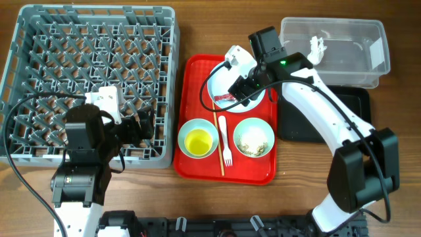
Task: Sort waste into correct bins and load items into the dishwasher rack
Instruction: 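Grasp the red wrapper on the plate with the right gripper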
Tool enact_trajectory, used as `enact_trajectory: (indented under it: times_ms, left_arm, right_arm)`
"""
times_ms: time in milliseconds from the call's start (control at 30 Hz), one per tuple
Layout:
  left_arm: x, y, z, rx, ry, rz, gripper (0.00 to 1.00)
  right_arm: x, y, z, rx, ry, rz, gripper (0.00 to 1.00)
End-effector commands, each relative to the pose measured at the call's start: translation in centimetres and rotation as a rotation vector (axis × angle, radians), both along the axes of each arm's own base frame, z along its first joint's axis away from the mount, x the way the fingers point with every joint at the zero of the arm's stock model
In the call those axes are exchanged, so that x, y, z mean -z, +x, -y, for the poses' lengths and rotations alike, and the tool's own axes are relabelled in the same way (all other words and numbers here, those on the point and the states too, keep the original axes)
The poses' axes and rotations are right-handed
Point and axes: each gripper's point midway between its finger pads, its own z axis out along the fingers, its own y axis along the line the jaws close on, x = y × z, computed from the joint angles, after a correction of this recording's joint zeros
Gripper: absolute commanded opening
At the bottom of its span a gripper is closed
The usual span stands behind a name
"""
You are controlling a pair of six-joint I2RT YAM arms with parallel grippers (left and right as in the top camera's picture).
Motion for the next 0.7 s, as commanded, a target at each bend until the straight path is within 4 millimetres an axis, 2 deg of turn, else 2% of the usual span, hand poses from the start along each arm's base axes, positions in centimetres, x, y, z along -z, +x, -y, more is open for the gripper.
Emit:
enact_trajectory:
  times_ms: [0,133,267,400,467,600,667]
  left_arm:
    - [-0.6,0.3,-0.1,-0.006,-0.012,0.008,1.00]
    - [-0.5,0.3,-0.1,-0.006,-0.012,0.005,1.00]
    - [-0.5,0.3,-0.1,-0.006,-0.012,0.005,1.00]
    - [-0.5,0.3,-0.1,-0.006,-0.012,0.005,1.00]
    - [-0.6,0.3,0.0,-0.005,-0.012,0.005,1.00]
    - [-0.6,0.3,0.0,-0.005,-0.012,0.005,1.00]
    - [-0.6,0.3,-0.1,-0.006,-0.012,0.005,1.00]
  right_arm:
    - [3.7,-1.1,-0.4,-0.114,-0.026,-0.089,0.98]
    - [6.9,-1.5,-0.3,-0.128,-0.054,-0.155,0.98]
    - [9.9,-0.6,-0.5,-0.099,-0.060,-0.173,0.95]
    - [10.6,0.3,-0.7,-0.069,-0.052,-0.151,0.94]
    - [10.5,0.6,-0.8,-0.069,-0.047,-0.139,0.81]
    - [10.5,0.8,-0.9,-0.033,-0.033,-0.142,0.34]
    - [10.4,1.0,-1.0,0.020,-0.016,-0.149,0.17]
